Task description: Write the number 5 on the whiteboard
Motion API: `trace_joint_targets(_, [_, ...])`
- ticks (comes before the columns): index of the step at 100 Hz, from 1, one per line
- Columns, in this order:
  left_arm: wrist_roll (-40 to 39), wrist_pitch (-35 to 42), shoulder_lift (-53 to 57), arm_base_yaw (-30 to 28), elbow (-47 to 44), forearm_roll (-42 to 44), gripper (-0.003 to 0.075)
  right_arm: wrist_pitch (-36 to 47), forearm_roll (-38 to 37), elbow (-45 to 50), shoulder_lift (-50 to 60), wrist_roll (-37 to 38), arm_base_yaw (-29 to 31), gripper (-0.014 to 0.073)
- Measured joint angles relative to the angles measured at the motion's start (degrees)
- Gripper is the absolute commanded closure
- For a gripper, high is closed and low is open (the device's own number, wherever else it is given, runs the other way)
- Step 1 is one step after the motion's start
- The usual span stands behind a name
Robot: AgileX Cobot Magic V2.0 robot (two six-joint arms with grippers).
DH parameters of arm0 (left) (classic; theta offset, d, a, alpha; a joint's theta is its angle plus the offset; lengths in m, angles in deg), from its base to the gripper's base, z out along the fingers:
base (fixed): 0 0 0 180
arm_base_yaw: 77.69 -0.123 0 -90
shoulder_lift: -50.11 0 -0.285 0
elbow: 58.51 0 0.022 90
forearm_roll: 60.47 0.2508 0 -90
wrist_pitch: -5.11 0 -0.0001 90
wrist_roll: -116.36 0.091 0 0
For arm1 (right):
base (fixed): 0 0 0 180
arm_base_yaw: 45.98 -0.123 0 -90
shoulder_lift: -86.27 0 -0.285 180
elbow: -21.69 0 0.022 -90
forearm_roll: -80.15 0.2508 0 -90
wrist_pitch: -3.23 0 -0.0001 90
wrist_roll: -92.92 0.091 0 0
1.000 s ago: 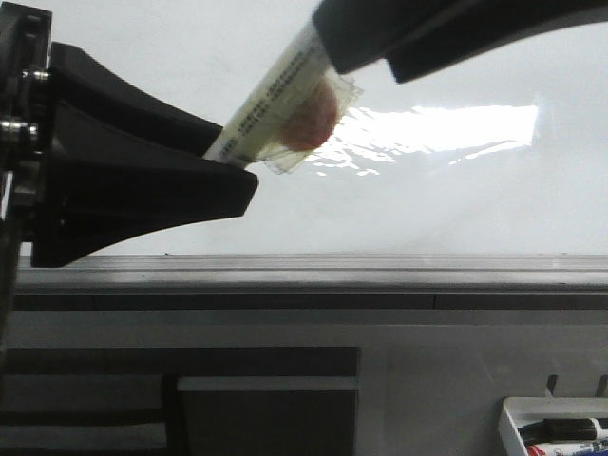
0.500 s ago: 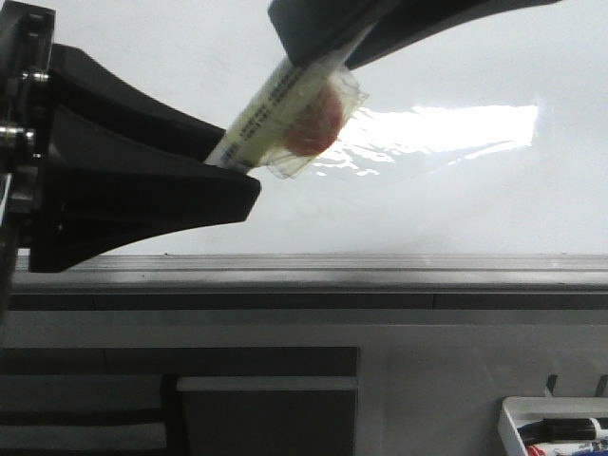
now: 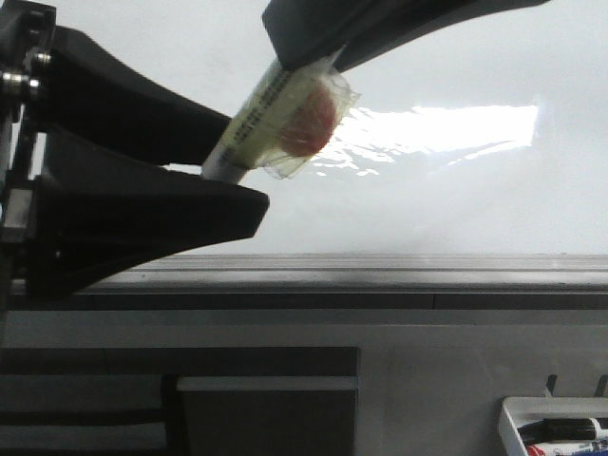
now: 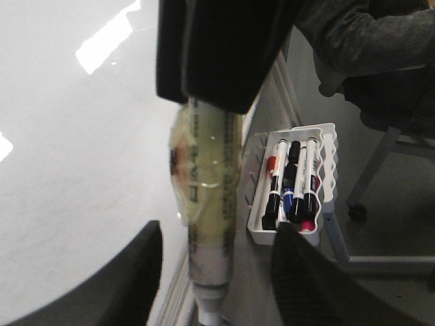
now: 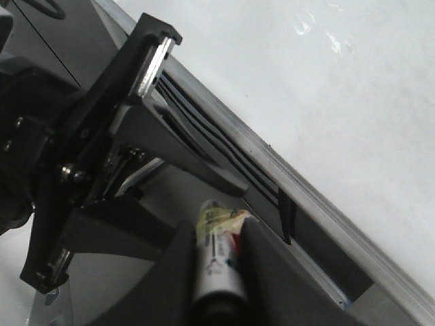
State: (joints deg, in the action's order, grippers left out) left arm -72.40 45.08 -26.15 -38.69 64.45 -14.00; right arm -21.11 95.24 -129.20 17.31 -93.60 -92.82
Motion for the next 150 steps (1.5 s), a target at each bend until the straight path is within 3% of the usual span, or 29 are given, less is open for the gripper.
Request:
trace_joint_targets(28, [-0.73, -3.03, 6.0, 0.0, 0.0, -5.61, 0.0281, 0.5, 0.0, 0.0, -0.22, 1.08, 2.78, 0.0655])
trace_joint_targets(54, [-0.97, -17.37, 17.79, -0.89, 0.0, -19.46, 0.0282, -0.04, 0.0, -5.79, -5.17, 1.21, 8.91, 0.0655])
trace_joint_targets(67, [-0.97, -19.75, 20.55, -2.8, 0.0, -23.95, 0.0282, -0.81, -0.85, -11.89, -9.98, 0.64, 11.09, 0.0655])
trace_joint_targets(98, [-0.97, -19.9, 21.01, -4.21, -0.11, -25.03, 0.0282, -2.56, -1.59, -22.15, -17.57, -1.65, 15.36, 0.0655])
trace_joint_targets(150, [-0.97, -19.9, 21.01, -4.21, -0.11, -25.07, 0.0282, -9.3, 0.24, -17.21, -15.99, -1.54, 17.46, 0.0653])
